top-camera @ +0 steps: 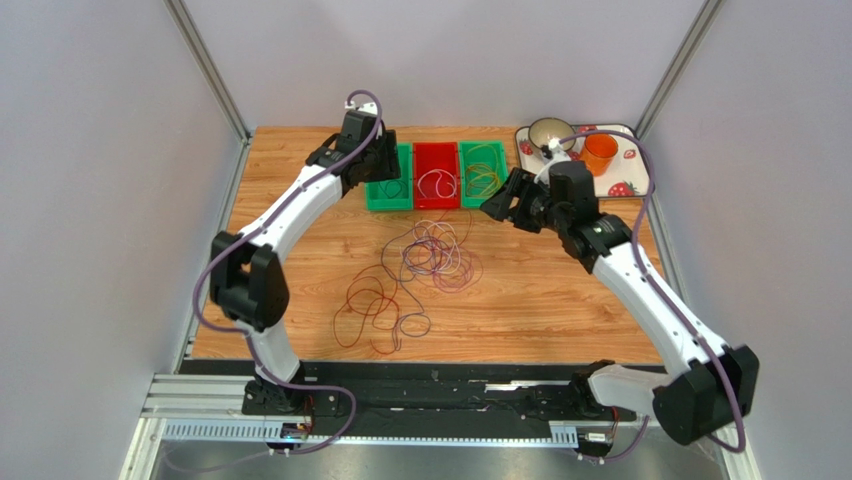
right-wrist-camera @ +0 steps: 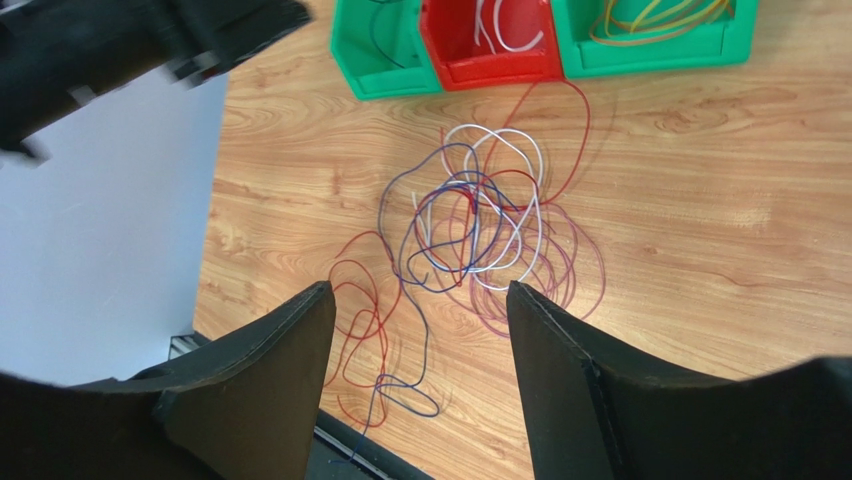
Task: Untangle the cables
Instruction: Place the cable in the bin.
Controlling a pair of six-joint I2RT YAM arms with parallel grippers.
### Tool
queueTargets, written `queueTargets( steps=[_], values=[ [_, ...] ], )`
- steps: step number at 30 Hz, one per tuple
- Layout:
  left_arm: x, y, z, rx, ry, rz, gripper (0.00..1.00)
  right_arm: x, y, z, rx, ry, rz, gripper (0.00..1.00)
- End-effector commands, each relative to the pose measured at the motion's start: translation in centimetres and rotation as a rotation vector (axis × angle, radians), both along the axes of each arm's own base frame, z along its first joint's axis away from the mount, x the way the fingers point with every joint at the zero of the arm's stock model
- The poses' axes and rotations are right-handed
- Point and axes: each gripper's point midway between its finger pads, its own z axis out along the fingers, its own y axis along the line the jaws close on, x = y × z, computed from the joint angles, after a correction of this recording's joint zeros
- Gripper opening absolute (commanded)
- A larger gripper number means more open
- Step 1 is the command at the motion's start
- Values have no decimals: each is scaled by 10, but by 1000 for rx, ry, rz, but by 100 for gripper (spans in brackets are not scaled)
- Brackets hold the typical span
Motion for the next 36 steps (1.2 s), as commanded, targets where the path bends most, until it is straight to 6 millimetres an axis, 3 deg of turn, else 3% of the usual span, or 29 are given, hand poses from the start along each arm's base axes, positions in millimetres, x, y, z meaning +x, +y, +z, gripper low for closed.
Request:
queueTargets(
  steps=[1, 2, 3, 5, 6, 8, 9, 11, 12, 13, 30, 36],
  values=[
    [47, -13, 6, -30, -60, -67, 62, -23, -1, 10, 5, -42, 80, 68],
    [56, -18, 14, -46, -76, -92, 61, -29, 0, 13, 17, -43, 98, 68],
    [64, -18, -4, -35, -45, -90, 60, -31, 1, 13, 22, -42, 106, 68],
    [77, -14, -3, -35, -48, -80, 59, -37, 2, 14, 34, -37, 125, 68],
    [84, -11, -19, -33, -18, -74, 59, -39, 3, 13, 36, -33, 131, 68],
    [93, -12, -21, -52, -15, -81, 59, -43, 3, 13, 42, -29, 139, 68],
    [98, -10, -33, -52, 3, -81, 57, -43, 4, 13, 45, -29, 144, 68],
    [105, -12, -35, -58, 0, -88, 57, -45, 5, 13, 49, -27, 153, 68],
    [109, -10, -47, -52, 19, -82, 56, -44, 6, 13, 50, -27, 155, 68],
    [113, -9, -44, -50, 12, -79, 55, -46, 6, 14, 55, -28, 162, 68],
    [138, -15, -90, -65, 51, -104, 50, -44, 14, 8, 68, 8, 198, 68],
    [144, -16, -96, -70, 49, -106, 34, -44, 16, 13, 74, 3, 207, 68]
  ],
)
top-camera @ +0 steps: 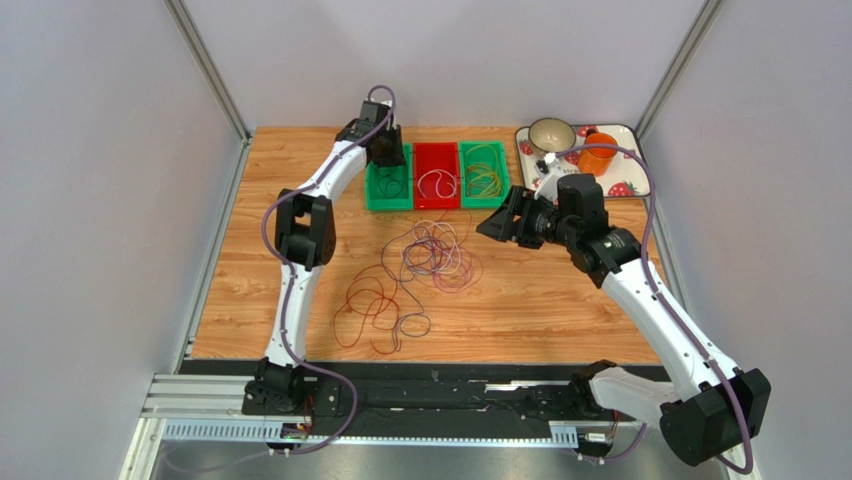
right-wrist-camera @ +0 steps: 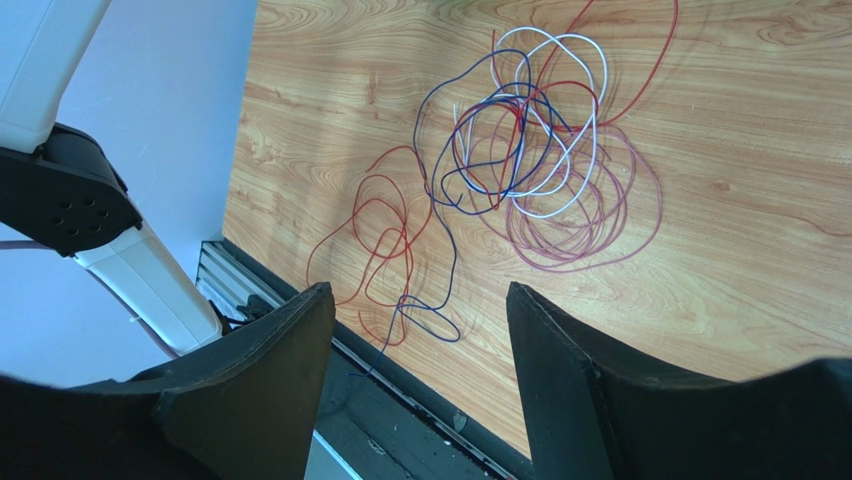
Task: Untangle the cables
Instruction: Place the cable in the bin.
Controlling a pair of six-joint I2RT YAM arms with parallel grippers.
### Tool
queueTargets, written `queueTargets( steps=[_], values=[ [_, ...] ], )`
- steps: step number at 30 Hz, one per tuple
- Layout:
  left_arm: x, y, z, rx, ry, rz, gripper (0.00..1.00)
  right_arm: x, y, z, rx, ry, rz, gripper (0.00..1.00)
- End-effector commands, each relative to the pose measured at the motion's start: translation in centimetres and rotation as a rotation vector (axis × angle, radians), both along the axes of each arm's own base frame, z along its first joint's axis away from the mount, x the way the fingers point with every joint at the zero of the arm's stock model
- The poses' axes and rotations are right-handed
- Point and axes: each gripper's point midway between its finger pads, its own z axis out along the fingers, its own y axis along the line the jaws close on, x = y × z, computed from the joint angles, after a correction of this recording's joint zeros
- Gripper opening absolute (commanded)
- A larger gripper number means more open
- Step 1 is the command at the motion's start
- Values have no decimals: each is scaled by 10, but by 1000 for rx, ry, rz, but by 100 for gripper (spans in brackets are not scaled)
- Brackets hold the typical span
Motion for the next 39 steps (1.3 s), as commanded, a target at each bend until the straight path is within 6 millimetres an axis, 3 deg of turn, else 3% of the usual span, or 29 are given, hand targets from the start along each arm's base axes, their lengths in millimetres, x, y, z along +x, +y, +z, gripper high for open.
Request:
queueTargets(
  steps=[1, 4, 5, 7, 8, 12, 13, 15, 16, 18, 23, 27, 36, 39],
  values=[
    [16, -1, 20, -20, -68, -16, 33, 2, 4, 17, 25, -41, 23, 68],
    [17, 0, 20, -10, -75, -11, 26, 0, 5, 19, 27, -44, 31, 68],
    [17, 0, 20, -9, -74, -12, 16, 1, 5, 19, 27, -43, 29, 68],
    [17, 0, 19, -9, -71, -13, 10, 0, 6, 19, 27, -41, 32, 67],
    [16, 0, 19, -8, -68, -15, 0, 0, 6, 19, 28, -40, 31, 68],
    [7, 1, 30, -17, -56, -14, 0, -1, 7, 18, 31, -37, 34, 67],
    [0, 2, 20, -19, -28, -16, 0, -1, 8, 18, 34, -36, 37, 67],
    [-6, -2, 35, -50, -54, -31, 0, -2, 9, 20, 37, -40, 37, 67],
    [-15, 0, 23, -49, -24, -30, 0, -2, 10, 20, 39, -39, 34, 67],
    [-20, -1, 27, -60, -28, -41, 0, -2, 11, 22, 46, -41, 38, 67],
    [-35, -11, 5, -76, 28, -125, 0, -4, 14, 23, 48, -43, 43, 67],
    [-40, -15, 4, -88, 36, -167, 0, -7, 15, 26, 49, -48, 44, 67],
    [-39, -14, 24, -73, 13, -187, 0, -9, 17, 30, 52, -54, 44, 67],
    [-39, -14, 33, -73, 0, -183, 17, -10, 19, 30, 52, -53, 48, 67]
  ],
)
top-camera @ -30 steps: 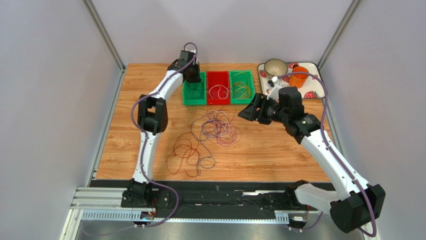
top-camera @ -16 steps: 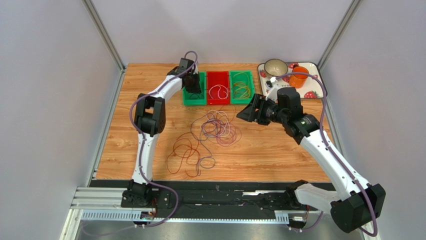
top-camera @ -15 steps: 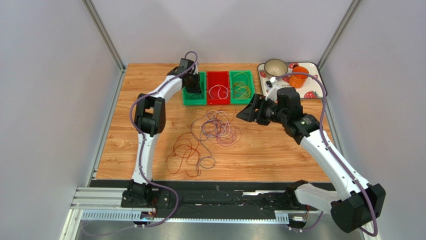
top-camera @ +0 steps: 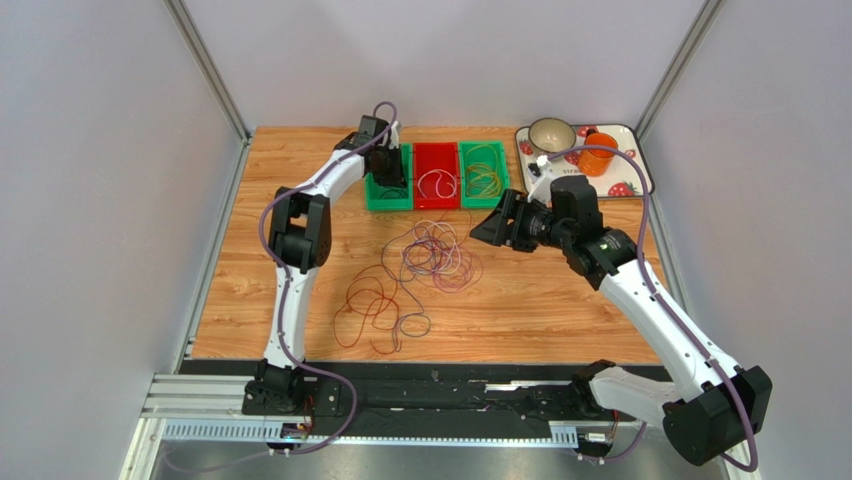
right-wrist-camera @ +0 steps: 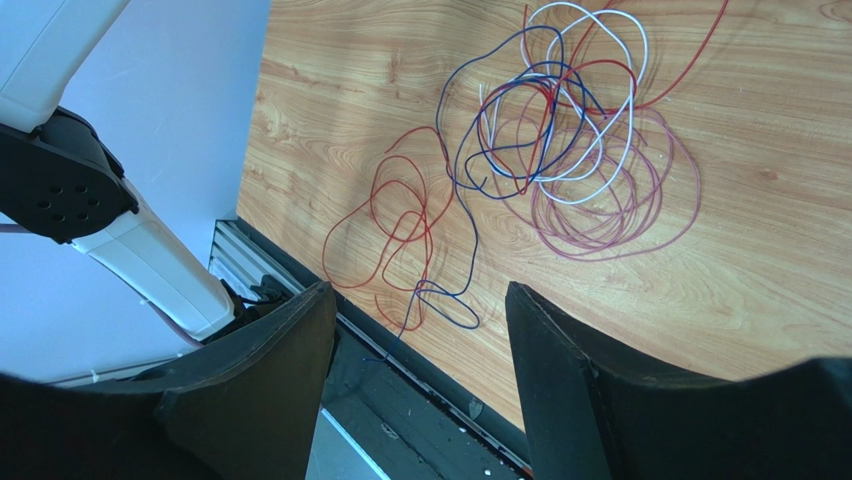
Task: Untangle the cables
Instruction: Place the cable in the bin.
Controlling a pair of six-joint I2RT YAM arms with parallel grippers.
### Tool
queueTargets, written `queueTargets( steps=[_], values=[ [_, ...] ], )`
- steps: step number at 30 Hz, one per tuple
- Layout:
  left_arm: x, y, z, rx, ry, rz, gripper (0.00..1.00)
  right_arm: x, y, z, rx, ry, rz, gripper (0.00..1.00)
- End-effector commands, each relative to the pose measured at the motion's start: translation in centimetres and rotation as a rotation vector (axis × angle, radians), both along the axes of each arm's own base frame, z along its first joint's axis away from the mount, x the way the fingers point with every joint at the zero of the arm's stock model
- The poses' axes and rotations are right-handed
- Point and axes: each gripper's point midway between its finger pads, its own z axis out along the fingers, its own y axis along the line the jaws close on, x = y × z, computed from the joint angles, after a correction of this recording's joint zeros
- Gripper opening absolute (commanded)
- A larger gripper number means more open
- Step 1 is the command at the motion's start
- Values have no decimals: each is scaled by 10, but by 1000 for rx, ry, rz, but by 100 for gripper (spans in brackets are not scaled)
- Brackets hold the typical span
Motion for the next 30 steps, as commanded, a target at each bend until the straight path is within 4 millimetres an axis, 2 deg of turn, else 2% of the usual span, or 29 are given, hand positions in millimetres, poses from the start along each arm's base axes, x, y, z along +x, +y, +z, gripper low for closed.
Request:
queueTargets(
  steps=[1, 4, 6, 15, 19, 20, 21, 22, 23, 24, 25, 26, 27, 28, 29, 30],
  values=[
    [10, -2, 72, -29, -136, -23, 30, 2, 4, 29, 37, -69, -4, 67],
    [12, 5, 88, -9, -167, 9, 50, 0, 6, 31, 40, -72, 5, 67],
    [13, 7, 99, -7, -184, 20, 54, -1, 7, 32, 42, -74, 7, 67],
    [5, 13, 152, -22, -253, 52, 59, -6, 11, 36, 46, -81, 17, 67],
    [-13, 21, 180, -4, -283, 72, 59, -7, 11, 34, 41, -83, 13, 67],
    [-22, 24, 168, 13, -251, 79, 59, -6, 10, 34, 39, -85, 9, 67],
    [-32, 27, 182, 21, -277, 92, 59, -6, 10, 34, 38, -84, 6, 67],
    [-42, 30, 164, 44, -246, 98, 59, -6, 10, 32, 34, -83, 5, 67],
    [-50, 32, 160, 55, -235, 115, 59, -6, 9, 31, 31, -84, 3, 67],
    [-60, 36, 173, 64, -270, 136, 59, -5, 8, 29, 25, -83, -1, 67],
    [-72, 37, 152, 78, -246, 135, 59, -4, 8, 28, 20, -83, -4, 67],
    [-79, 36, 150, 80, -252, 132, 60, -4, 8, 27, 20, -80, -3, 67],
    [-89, 34, 160, 79, -283, 130, 61, -4, 8, 24, 18, -74, -2, 67],
    [-99, 34, 146, 96, -266, 119, 61, -4, 10, 23, 18, -71, 2, 67],
    [-106, 34, 144, 103, -266, 115, 63, -3, 11, 21, 18, -66, 5, 67],
    [-115, 29, 152, 97, -284, 103, 64, -4, 12, 20, 20, -61, 10, 67]
  ],
)
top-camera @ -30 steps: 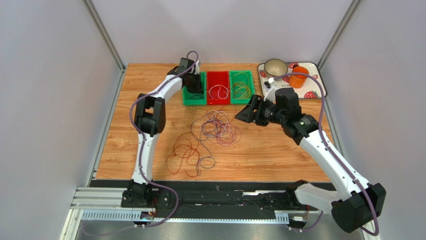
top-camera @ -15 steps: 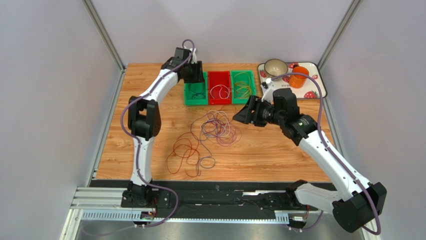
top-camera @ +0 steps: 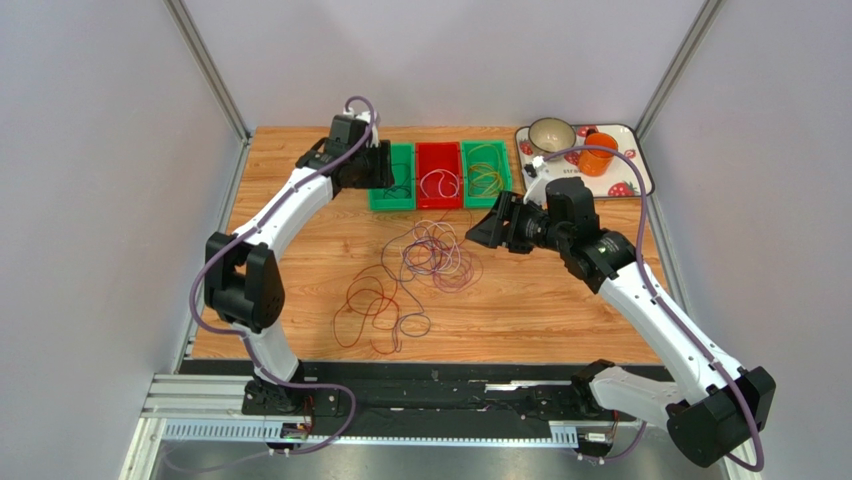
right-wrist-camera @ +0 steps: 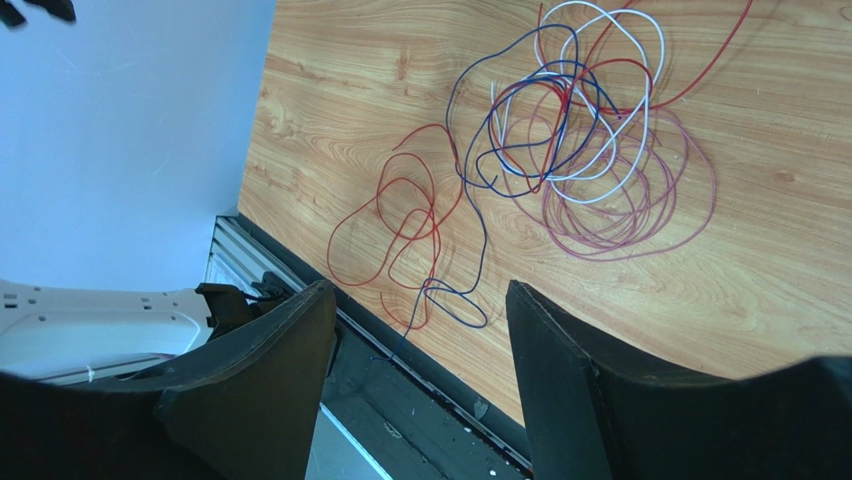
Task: Untangle the cables
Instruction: Place the cable in the bin, then untie the cable.
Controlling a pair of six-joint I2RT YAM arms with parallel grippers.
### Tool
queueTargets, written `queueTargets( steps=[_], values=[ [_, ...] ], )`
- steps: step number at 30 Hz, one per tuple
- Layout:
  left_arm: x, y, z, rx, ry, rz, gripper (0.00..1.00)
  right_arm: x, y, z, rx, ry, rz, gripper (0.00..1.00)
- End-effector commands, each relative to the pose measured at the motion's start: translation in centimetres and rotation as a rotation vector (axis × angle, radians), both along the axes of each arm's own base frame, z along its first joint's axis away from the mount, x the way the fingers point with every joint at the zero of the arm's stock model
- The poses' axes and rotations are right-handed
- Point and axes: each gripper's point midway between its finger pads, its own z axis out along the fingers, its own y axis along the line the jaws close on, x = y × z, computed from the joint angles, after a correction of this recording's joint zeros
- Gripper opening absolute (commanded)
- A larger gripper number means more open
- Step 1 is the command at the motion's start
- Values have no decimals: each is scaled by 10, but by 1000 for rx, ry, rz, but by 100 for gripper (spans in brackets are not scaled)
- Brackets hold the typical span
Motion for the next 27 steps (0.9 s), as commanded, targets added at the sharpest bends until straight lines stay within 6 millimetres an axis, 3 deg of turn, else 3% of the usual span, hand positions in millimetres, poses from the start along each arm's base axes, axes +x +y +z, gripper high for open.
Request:
queueTargets(
  steps=[1, 3, 4, 6, 7, 15, 20, 27],
  values=[
    [-30, -8, 5, 18, -58, -8, 64, 2, 5, 12, 26, -37, 8, 67],
    [-45, -11, 10, 21, -75, -11, 64, 2, 6, 11, 27, -35, 10, 67],
    [-58, -12, -6, 29, -46, -17, 64, 1, 6, 9, 26, -28, 10, 67],
    [-77, -19, -3, 26, -59, -37, 64, 1, 6, 7, 23, -27, 10, 67],
    [-90, -20, -14, 34, -31, -40, 64, 1, 6, 6, 20, -25, 7, 67],
    [-175, -34, -16, 94, -5, -110, 65, 3, 4, -7, -12, -8, 2, 67],
    [-216, -42, -40, 99, 57, -159, 65, 3, 5, -12, -16, -1, 2, 67],
    [-247, -52, -75, 145, 121, -204, 62, 4, 5, -17, -21, 14, 0, 67]
  ],
)
